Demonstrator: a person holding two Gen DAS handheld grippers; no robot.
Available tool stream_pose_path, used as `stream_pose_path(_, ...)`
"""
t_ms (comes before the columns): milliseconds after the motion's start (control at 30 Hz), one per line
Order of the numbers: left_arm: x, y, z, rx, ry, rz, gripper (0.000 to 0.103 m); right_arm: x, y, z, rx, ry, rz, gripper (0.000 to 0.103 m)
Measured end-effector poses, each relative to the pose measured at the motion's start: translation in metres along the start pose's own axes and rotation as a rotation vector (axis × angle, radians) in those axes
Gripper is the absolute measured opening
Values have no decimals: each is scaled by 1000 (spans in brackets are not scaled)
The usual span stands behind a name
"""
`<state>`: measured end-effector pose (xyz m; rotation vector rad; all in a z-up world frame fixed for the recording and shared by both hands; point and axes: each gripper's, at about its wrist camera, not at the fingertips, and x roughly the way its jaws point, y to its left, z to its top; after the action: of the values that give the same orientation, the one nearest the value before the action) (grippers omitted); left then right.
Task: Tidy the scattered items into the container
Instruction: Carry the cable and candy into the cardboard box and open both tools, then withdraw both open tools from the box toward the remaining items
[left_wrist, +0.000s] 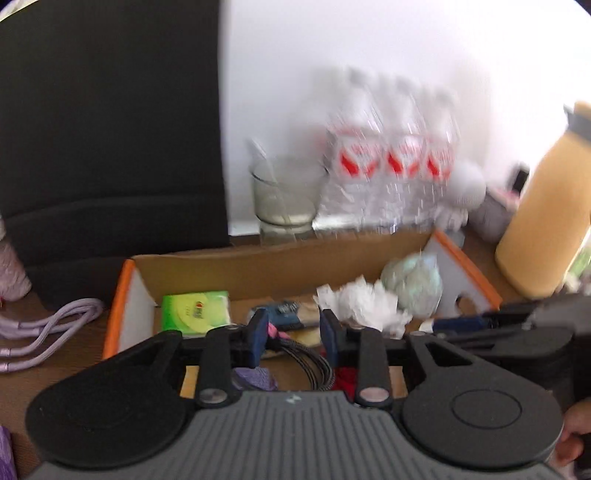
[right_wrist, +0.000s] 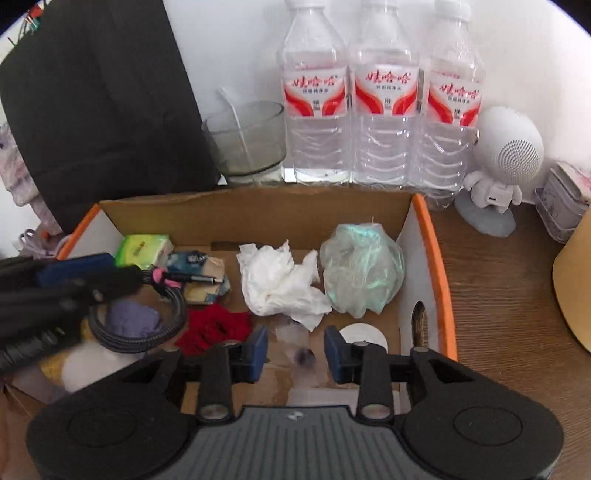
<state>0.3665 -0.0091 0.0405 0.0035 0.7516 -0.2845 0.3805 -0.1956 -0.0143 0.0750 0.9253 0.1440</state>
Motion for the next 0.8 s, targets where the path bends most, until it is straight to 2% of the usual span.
stream_pose_path(67,-19,9,7,-14,-7,24,39,-15,-2,3,-1,-25,-11,48)
stream_pose_path(100,-28,13,8,-17,-7,49,48,-23,-3,4,5,-35,-14,51)
stream_pose_path(133,-36,16,7,-24,-1,75,64,-31,-4,5,13,-41,-17,52)
stream_pose_path(167,-44,20,6,-37,6,102,75,-39,-5,6,20,-43,-15,56)
stream_pose_path(200,-52,25,3,-52,10,132,96,-47,-7,5,31,-42,-6,63)
stream_pose_path(233,-60,29,-1,-63,14,160,100,-53,-8,4,45,-36,5,68)
stream_pose_path(267,-67,31,-5,-65,28,182,100,-60,-10,1,58,-24,19,77)
stream_pose_path(300,-72,33,-10,-64,50,199,100,-66,-12,-2,67,-12,27,79)
stream_pose_path(400,-88,34,-23,-67,94,233,102,-85,-13,-15,70,-3,3,79)
stream_pose_path(533,-117,27,-38,-67,77,242,103,-112,-10,-31,77,-11,-1,79)
stream_pose_path(633,-139,18,-51,-76,29,239,103,-131,-2,-47,68,-48,-8,87)
stream_pose_path(700,-149,10,-62,-72,-12,241,103,-140,3,-61,71,-84,-2,87)
stream_pose_path(767,-160,0,-77,-57,-96,251,103,-148,9,-76,77,-133,3,87)
stream_pose_path(800,-167,-4,-86,-46,-166,252,103,-154,12,-84,72,-175,6,87)
